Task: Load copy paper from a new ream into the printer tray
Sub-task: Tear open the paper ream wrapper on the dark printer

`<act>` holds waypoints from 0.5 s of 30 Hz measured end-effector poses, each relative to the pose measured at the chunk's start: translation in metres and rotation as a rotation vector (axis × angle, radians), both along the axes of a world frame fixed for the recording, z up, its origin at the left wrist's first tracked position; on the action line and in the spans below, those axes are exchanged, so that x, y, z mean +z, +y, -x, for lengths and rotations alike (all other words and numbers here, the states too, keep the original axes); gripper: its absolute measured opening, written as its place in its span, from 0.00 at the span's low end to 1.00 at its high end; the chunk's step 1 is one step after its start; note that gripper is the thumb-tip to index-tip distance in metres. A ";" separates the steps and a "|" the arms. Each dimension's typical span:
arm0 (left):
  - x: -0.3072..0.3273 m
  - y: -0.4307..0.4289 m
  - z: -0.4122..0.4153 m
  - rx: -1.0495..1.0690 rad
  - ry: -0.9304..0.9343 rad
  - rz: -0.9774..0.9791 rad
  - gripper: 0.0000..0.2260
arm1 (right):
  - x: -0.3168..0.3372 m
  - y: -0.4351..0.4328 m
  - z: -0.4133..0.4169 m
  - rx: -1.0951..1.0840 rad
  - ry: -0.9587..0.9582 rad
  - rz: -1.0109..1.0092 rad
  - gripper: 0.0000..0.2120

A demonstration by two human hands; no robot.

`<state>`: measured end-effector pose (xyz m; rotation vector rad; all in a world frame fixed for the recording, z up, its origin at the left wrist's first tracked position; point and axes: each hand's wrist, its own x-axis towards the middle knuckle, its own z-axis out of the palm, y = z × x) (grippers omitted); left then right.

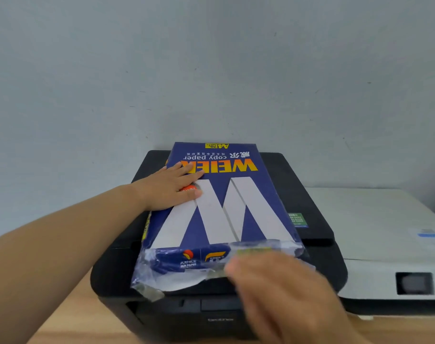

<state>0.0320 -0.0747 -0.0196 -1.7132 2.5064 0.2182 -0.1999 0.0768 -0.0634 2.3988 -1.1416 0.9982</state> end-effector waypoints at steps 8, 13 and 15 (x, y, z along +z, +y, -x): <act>0.001 0.001 0.002 0.033 -0.007 -0.004 0.28 | -0.005 -0.003 0.025 -0.136 0.269 -0.115 0.12; 0.003 0.007 0.004 0.060 -0.001 0.040 0.27 | -0.004 -0.008 0.029 -0.121 0.306 0.001 0.16; 0.004 0.012 0.004 0.080 0.002 0.077 0.27 | 0.000 -0.011 0.029 -0.123 0.317 0.024 0.14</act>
